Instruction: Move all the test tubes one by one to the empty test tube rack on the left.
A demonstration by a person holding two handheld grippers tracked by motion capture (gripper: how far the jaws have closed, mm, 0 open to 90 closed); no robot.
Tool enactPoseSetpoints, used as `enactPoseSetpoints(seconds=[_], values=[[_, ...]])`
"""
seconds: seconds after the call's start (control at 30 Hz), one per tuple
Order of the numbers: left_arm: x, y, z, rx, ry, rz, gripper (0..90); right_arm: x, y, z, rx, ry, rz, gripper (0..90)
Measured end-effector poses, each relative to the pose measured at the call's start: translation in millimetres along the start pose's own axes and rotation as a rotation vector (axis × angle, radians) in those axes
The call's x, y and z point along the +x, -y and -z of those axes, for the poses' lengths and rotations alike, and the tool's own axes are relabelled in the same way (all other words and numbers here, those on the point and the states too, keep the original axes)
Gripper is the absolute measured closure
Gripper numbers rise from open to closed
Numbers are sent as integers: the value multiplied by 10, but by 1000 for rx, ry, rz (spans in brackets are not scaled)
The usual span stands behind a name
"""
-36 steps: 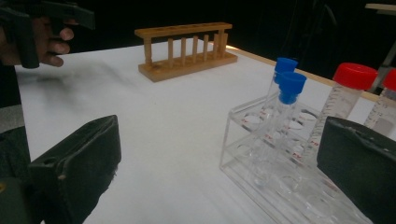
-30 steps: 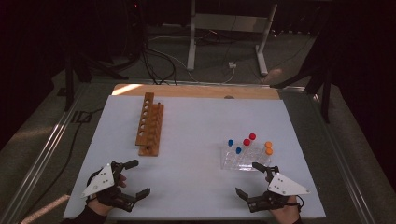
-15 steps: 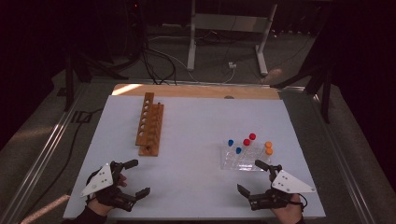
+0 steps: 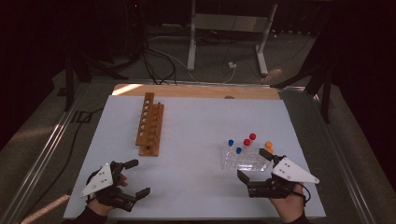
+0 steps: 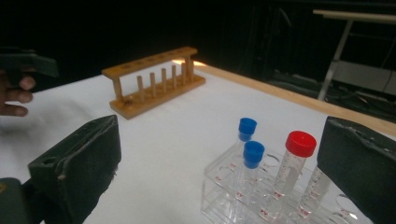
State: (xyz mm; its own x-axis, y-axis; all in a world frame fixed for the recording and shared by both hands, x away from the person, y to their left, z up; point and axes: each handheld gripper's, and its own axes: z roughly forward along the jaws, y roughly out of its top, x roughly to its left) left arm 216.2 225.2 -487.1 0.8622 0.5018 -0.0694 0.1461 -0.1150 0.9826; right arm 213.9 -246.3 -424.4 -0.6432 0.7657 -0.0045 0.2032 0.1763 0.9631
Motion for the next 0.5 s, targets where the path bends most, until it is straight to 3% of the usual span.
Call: enactPoseSetpoints(seconds=[0.03, 0.2, 0.3, 0.47, 0.5], values=[[-2, -1, 1, -3, 1, 2, 5, 9, -11, -24, -19, 28, -22, 0], [-5, -4, 8, -8, 1, 3, 5, 21, 3, -152, -24, 42, -116, 0], [-3, -7, 10, -10, 1, 2, 5, 50, 30, -213, -14, 64, -124, 0], [-3, -8, 12, -12, 1, 0, 5, 94, 96, -307, 33, 123, -76, 5], [-4, -8, 13, -13, 1, 1, 5, 101, 113, -319, 37, 134, -80, 50]])
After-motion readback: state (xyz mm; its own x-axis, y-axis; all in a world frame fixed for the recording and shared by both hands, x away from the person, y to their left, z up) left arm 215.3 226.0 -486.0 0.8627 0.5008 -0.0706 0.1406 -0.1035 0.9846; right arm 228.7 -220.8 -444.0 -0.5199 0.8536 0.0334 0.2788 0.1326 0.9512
